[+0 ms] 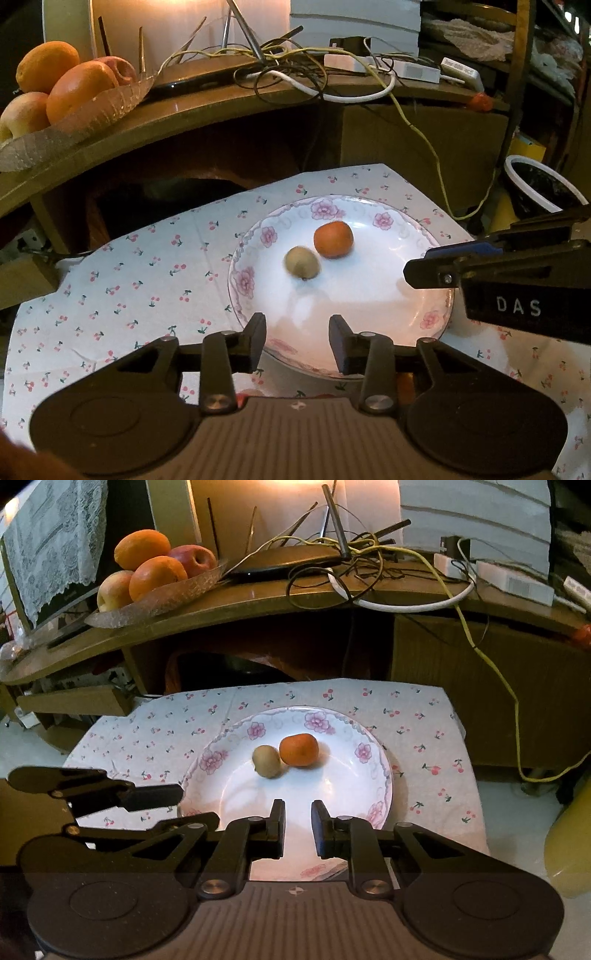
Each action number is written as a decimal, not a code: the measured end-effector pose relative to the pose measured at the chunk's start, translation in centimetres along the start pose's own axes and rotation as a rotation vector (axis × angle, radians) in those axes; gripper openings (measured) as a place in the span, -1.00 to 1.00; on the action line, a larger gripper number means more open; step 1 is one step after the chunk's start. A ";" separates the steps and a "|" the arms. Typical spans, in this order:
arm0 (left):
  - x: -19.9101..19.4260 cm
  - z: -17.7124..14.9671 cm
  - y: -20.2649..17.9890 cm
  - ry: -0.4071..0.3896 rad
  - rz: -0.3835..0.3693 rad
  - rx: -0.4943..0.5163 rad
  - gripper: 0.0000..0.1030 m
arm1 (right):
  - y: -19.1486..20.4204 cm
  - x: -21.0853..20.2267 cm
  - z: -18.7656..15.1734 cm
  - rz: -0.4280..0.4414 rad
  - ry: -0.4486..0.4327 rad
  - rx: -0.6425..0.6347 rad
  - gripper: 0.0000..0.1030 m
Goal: Organize fruits
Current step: 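Move the left tool to another kiwi while the right tool approaches another orange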
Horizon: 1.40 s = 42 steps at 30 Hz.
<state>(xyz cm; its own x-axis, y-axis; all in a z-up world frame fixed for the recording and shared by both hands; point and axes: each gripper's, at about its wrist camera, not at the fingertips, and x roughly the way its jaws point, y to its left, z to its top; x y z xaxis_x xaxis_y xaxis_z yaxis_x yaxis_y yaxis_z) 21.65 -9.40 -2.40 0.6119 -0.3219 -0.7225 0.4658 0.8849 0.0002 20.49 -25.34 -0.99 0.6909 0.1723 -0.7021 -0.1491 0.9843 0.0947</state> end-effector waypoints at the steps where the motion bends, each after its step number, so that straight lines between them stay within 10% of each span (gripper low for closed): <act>1: -0.1 0.0 0.0 -0.001 0.000 0.003 -0.17 | 0.1 0.0 0.0 -0.005 -0.001 -0.007 -0.61; 42: -5.4 -8.3 -0.5 0.093 -0.084 0.104 -0.08 | 6.2 -4.9 -9.1 -0.028 0.088 -0.063 -0.26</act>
<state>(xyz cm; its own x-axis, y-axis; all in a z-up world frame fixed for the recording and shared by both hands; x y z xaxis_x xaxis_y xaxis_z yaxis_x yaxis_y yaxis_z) 12.84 -5.35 -4.25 0.5086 -0.3566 -0.7837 0.5795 0.8150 0.0052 9.72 -20.46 -3.38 0.6308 0.1383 -0.7635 -0.1768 0.9837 0.0322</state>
